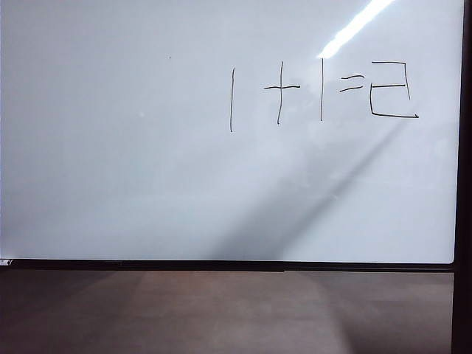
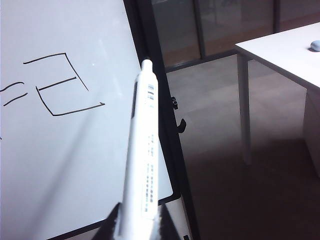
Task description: Reach to the right to find the marker pen, pick it up, and write the answer to the math problem on the whiteboard.
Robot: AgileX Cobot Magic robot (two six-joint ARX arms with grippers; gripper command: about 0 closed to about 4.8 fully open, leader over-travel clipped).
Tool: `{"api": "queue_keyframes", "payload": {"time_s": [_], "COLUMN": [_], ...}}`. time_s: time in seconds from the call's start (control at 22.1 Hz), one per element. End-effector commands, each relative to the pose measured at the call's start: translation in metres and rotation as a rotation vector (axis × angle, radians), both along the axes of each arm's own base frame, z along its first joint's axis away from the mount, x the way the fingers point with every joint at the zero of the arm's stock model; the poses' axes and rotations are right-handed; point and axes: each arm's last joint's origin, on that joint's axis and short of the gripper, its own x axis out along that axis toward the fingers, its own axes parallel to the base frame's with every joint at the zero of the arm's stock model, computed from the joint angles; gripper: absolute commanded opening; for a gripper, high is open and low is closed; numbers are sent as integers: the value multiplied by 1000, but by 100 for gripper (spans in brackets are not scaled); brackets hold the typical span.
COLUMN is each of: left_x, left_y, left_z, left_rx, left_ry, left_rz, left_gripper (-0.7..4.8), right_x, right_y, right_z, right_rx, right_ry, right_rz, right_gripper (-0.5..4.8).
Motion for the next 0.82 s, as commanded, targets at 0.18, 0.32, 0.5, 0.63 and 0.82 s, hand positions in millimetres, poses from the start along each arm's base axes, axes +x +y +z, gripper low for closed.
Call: {"api": "queue_keyframes", "payload": {"time_s": [0.18,0.32,0.5,0.63,0.82], "left_x": [0,0,0,0,0], "left_y": [0,0,0,0,0], "left_z": [1,1,1,1,1], "left_rx": [-2,-2,-2,-2,-2], "left_ry": [-12,-12,-12,-12,-12], "left_rz": [-7,-7,-7,-7,-7], "left_gripper": [-4,-5,-5,-5,-5], "right_x": [0,0,0,0,0], "right_y": [0,0,0,0,0], "right_z": [2,2,2,2,2], "right_rx": [-8,-9,-9,-9,-78], "right_ry": [-17,-17,-17,-17,2], "right_rz": [0,0,0,0,-2], "right_gripper": [-6,-6,-6,-6,-6]}}
